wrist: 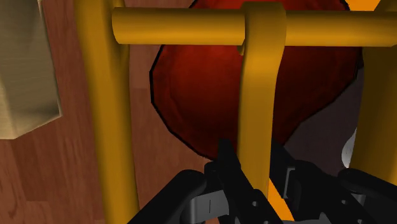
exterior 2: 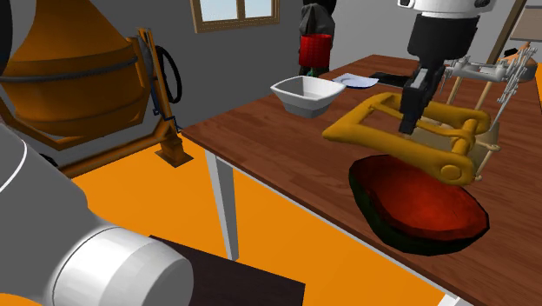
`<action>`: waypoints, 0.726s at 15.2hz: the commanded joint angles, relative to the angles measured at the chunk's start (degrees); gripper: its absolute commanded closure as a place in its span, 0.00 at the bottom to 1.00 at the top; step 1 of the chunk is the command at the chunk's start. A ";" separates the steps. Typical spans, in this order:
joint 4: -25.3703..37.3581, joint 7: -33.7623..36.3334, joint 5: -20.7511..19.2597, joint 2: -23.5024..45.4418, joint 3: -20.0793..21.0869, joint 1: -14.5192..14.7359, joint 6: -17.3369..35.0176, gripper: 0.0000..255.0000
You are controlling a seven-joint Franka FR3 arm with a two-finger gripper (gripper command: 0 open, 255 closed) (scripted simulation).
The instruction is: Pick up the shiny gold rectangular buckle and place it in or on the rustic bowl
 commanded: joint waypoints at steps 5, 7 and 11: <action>-0.12 -5.86 -0.31 0.40 -4.19 -1.73 1.02 1.00; -1.88 -5.71 -0.54 0.12 -4.23 -1.85 2.55 1.00; -5.22 -5.52 -0.91 -0.24 -4.42 -2.06 5.61 1.00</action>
